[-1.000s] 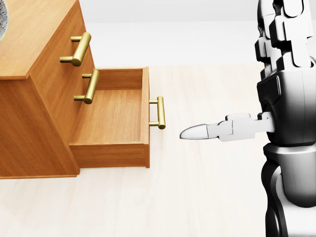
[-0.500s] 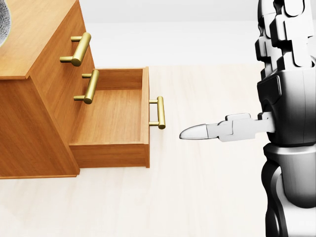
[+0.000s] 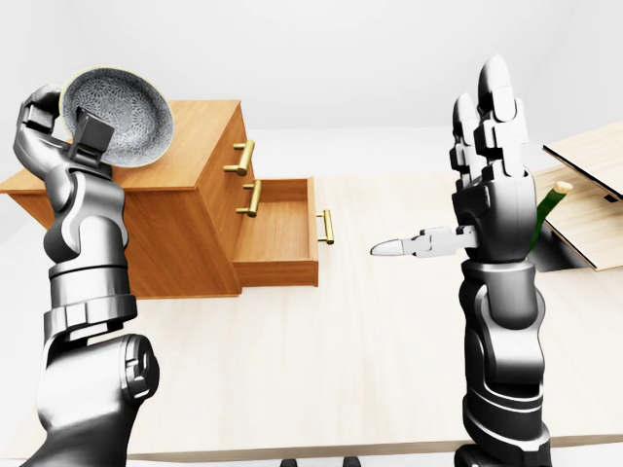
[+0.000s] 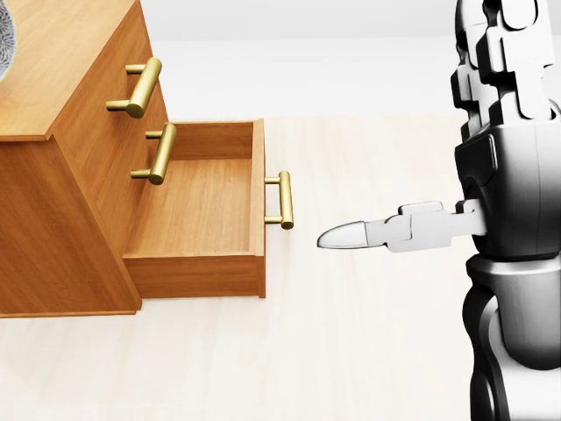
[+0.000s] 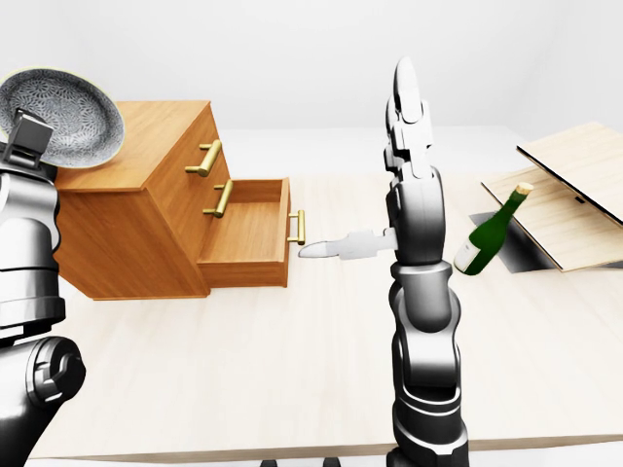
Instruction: Put the bowl on top of the cabinet.
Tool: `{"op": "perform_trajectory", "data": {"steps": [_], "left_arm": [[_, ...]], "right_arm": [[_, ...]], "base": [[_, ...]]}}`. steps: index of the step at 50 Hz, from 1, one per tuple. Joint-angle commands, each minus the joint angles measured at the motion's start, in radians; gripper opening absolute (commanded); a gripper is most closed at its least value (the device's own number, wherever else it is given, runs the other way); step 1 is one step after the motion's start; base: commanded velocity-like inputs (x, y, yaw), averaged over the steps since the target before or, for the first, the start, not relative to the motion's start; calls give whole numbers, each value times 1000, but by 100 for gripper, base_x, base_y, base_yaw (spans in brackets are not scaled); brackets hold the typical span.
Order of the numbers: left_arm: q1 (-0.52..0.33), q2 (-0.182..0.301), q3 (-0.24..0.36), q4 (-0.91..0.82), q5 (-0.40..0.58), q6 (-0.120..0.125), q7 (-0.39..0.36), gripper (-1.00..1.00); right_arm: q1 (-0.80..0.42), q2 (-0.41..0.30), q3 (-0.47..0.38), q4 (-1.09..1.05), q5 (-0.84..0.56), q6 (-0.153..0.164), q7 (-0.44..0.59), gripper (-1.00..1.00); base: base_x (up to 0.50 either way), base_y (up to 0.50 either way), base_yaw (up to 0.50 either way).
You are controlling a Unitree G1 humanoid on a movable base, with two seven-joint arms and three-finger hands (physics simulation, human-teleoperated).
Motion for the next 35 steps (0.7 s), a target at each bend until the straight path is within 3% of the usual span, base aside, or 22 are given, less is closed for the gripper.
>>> {"op": "perform_trajectory", "data": {"steps": [1, 6, 7, 8, 9, 18, 29, 35], "left_arm": [[57, 2, 13, 10, -92, 0, 0, -100], [52, 6, 10, 27, -82, 0, 0, -100], [51, 6, 9, 29, -79, 0, 0, -83], [53, 7, 5, 31, -72, 0, 0, 57], [55, 7, 2, 28, -65, 0, 0, 100], [50, 5, 0, 34, -2, 0, 0, 100], [64, -4, 10, 7, 4, 0, 0, 100], [56, 11, 37, -103, -25, 0, 0, 100]], "right_arm": [[-1, 0, -2, -2, 0, 0, 2, 100], [-4, 0, 2, -8, -2, 0, 1, 100], [-2, 1, 1, -1, -1, 0, 1, 100], [-1, 1, -1, 1, 0, 0, 1, 100], [-1, 1, -1, 2, 0, 0, 1, 100], [0, 1, 0, -4, 1, 0, 1, 100], [2, 2, 1, 8, 1, 0, 1, 100], [5, 3, 2, 6, 0, 0, 2, 100]], "base": [[0, 0, 0], [0, 0, 0], [0, 0, 0], [0, 0, 0], [0, 0, 0], [0, 0, 0], [0, 0, 0], [0, 0, 0]]}}
